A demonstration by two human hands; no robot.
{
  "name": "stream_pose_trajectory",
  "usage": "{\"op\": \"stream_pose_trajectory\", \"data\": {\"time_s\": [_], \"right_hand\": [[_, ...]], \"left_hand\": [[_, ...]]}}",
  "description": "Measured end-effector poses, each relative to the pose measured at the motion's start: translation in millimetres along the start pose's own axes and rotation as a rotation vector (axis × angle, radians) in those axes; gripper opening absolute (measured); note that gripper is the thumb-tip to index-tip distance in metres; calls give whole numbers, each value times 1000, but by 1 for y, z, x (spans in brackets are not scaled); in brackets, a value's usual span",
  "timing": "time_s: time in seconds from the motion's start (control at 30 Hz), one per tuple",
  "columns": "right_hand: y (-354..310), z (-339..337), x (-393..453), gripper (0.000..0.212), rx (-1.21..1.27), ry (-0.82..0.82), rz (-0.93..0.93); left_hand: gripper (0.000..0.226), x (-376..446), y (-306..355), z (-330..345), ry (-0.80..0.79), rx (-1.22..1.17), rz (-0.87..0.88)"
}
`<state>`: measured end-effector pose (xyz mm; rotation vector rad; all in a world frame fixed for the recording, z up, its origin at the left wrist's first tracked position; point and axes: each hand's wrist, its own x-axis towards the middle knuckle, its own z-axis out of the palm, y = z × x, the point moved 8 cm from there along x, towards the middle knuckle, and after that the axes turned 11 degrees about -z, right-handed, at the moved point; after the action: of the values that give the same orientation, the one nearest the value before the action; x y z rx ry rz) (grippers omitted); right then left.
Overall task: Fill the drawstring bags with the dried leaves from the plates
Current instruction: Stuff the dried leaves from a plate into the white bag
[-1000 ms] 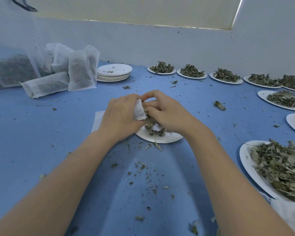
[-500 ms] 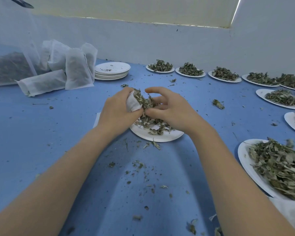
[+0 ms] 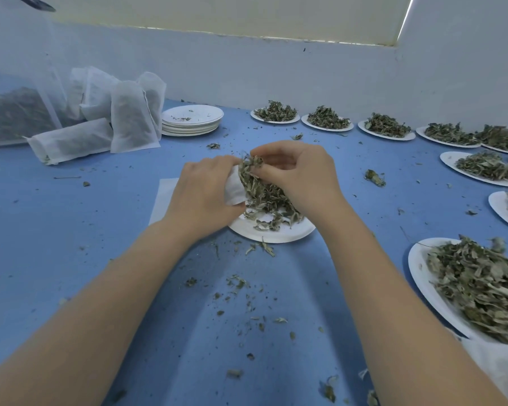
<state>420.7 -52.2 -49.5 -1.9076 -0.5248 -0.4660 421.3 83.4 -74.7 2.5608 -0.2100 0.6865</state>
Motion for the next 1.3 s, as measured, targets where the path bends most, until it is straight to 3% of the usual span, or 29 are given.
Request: {"op": "stream_pose_trajectory", "data": {"time_s": [0.13,0.27,0.4,0.5,0.73,0.8,0.97,1.2,1.3], "right_hand": [[2,7,-3,24,-56,-37,-12],[-1,17,-4,16,-152,-110,-42],[-4,35,-10,27,-257,-384,-49],[1,39,-15,32,-206,-513,45],[3,16,-7,20,-105,-230,40],[3,16,-4,19,-175,-206,24],[-12,29,-2,20,-535,-417,-140],[-13,35,-9,42,-374,-603,-60],[-11,26,-5,29,-345,-504,-38]], "left_hand": [[46,-1,-2,-3,8,-194,-115],[39,0,0,-3,0,-211,-102],[37,1,1,2,-25,-190,-68],[41,-1,1,2,-27,-221,-68],[45,-3,-3,-2,2,-303,-114],[46,-2,-4,-1,-7,-314,-133],[48,-4,-9,3,-44,-445,-198],[44,-3,-3,4,-70,-354,-148],[38,-3,-3,1,-42,-304,-121]]}}
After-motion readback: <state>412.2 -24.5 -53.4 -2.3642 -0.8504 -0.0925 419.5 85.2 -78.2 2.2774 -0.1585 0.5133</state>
